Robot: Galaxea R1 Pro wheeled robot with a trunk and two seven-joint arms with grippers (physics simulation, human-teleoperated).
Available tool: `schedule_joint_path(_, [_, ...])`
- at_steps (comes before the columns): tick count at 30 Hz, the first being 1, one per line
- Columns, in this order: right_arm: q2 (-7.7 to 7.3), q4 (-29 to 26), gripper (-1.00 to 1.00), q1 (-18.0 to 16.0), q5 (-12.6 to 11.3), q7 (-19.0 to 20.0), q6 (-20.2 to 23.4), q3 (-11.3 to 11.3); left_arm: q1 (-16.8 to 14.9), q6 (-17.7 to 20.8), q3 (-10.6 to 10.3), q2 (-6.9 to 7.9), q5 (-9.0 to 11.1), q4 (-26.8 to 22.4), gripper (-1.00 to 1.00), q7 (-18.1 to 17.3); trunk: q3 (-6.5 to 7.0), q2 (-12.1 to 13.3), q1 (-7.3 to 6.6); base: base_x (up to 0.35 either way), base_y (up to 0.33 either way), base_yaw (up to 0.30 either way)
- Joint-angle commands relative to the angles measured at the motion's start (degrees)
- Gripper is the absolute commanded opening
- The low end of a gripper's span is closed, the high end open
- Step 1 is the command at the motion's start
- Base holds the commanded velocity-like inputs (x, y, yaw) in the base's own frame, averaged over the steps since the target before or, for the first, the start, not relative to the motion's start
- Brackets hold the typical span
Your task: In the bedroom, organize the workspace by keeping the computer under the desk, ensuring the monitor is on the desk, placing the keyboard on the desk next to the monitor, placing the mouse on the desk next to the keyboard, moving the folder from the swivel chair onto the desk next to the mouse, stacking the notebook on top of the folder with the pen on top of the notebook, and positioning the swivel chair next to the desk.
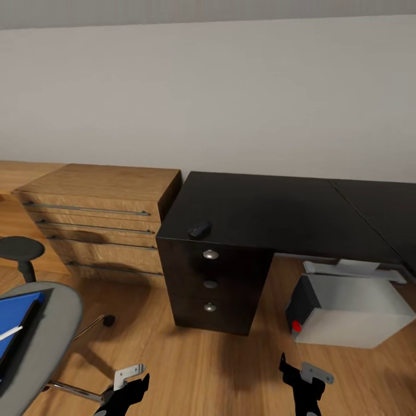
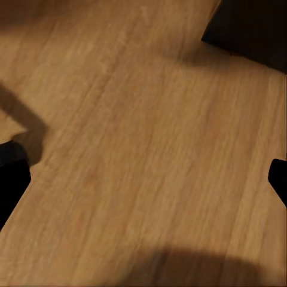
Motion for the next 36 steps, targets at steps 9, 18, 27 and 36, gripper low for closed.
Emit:
schedule_joint_path(9, [0.05,0.1,1.00,0.0,-0.4,0.1,-0.2,0.2,0.0,-0.1,0.1,-0.01,0.6,0.0,1.00,0.0,1.59,3.6,-1.99,0.000,0.000,-0.029])
schedule_joint_path(18, [0.05,0.1,1.00,0.0,-0.4,0.1,-0.1,0.2,0.0,-0.1,0.2,0.02,0.6,0.0,1.00,0.1,3.20,7.2,-3.97,-0.117,-0.075,-0.003])
schedule_joint_path(27, [0.05,0.1,1.00,0.1,-0.4,0.1,0.1,0.2,0.0,-0.1,0.2,-0.01,0.7,0.0,1.00,0.1,4.82,10.8,-5.95,-0.236,-0.163,0.000])
schedule_joint_path(36, [0.17,0.1,1.00,0.1,-0.3,0.2,0.2,0.3,0.0,-0.2,0.3,0.09,0.7,0.0,1.00,0.0,6.44,14.4,-7.92,-0.159,-0.142,-0.101])
